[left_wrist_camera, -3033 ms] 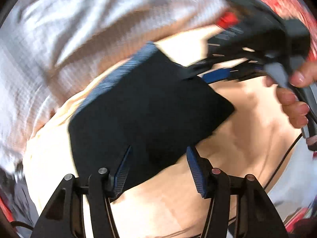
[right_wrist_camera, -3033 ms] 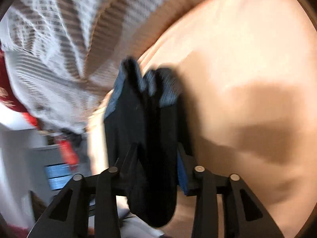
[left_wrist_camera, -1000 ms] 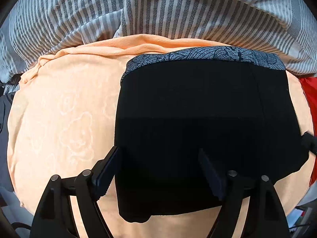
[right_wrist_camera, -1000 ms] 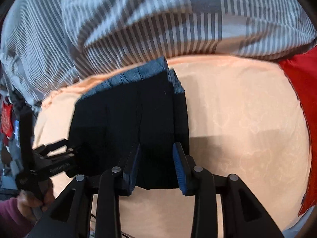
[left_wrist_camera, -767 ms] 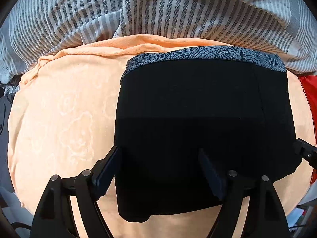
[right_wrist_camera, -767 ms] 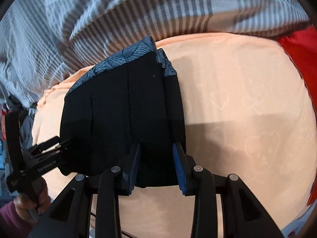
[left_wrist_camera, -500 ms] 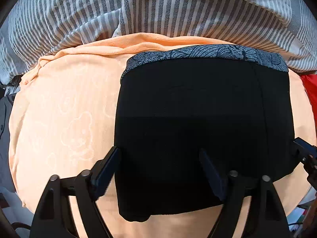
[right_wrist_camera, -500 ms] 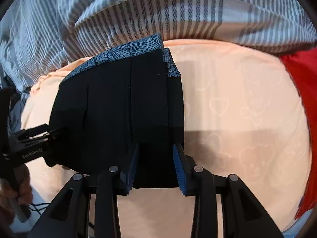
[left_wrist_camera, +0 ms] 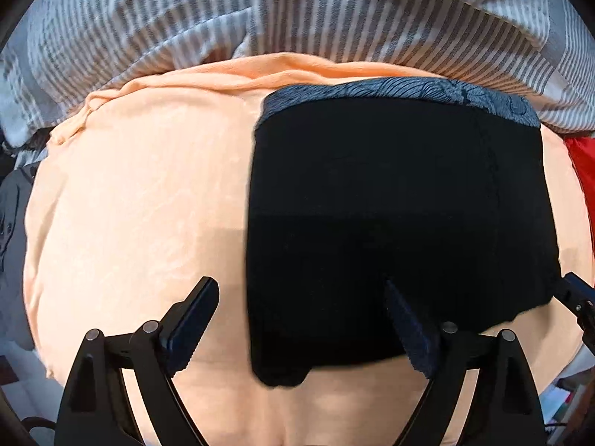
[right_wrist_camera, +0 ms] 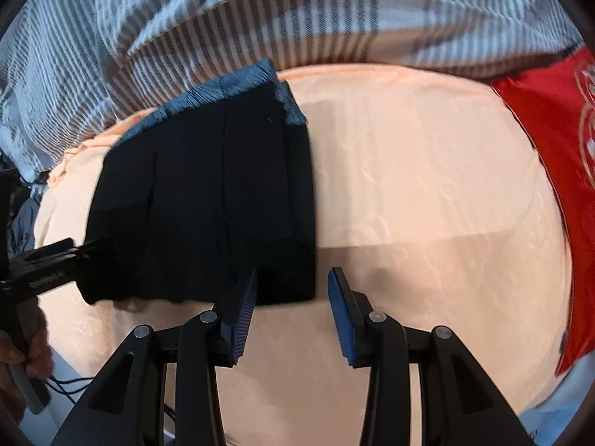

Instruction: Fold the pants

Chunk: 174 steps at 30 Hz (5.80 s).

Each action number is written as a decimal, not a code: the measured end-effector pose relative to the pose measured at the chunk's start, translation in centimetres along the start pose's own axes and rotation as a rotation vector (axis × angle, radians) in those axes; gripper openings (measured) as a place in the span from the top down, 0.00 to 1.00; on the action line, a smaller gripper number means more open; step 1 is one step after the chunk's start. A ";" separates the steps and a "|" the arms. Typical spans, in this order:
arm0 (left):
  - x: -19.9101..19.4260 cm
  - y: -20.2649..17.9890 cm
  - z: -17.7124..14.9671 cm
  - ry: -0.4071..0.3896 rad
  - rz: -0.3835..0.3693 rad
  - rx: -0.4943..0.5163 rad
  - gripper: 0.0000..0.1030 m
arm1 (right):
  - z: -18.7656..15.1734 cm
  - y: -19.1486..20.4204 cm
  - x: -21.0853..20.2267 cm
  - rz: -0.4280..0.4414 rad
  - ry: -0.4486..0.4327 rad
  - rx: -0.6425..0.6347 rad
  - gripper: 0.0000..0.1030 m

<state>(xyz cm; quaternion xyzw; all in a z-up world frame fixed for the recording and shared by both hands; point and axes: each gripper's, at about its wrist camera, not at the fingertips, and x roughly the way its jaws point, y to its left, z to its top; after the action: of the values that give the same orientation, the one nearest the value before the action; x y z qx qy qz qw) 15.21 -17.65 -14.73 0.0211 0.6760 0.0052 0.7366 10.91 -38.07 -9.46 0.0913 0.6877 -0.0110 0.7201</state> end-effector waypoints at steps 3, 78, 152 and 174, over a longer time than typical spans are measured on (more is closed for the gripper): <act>-0.8 0.7 -0.8 0.022 0.010 -0.014 0.12 | -0.8 -0.7 -0.2 -0.006 0.035 0.051 0.58; -11.4 1.6 1.1 0.165 -0.341 0.160 0.12 | -3.9 2.1 -13.5 0.100 -0.076 0.392 0.01; 8.4 2.6 7.9 0.231 -0.452 -0.060 0.00 | 9.2 -3.5 10.1 0.737 0.253 0.161 0.02; -1.3 -2.3 5.3 0.079 -0.308 0.004 0.32 | 6.6 -4.7 3.4 0.754 0.249 0.239 0.53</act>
<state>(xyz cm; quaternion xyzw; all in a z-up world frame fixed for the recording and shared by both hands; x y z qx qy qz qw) 20.32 -20.15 -13.05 -0.0814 0.6999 -0.1082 0.7013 16.97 -43.27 -13.14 0.4204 0.6818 0.1847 0.5695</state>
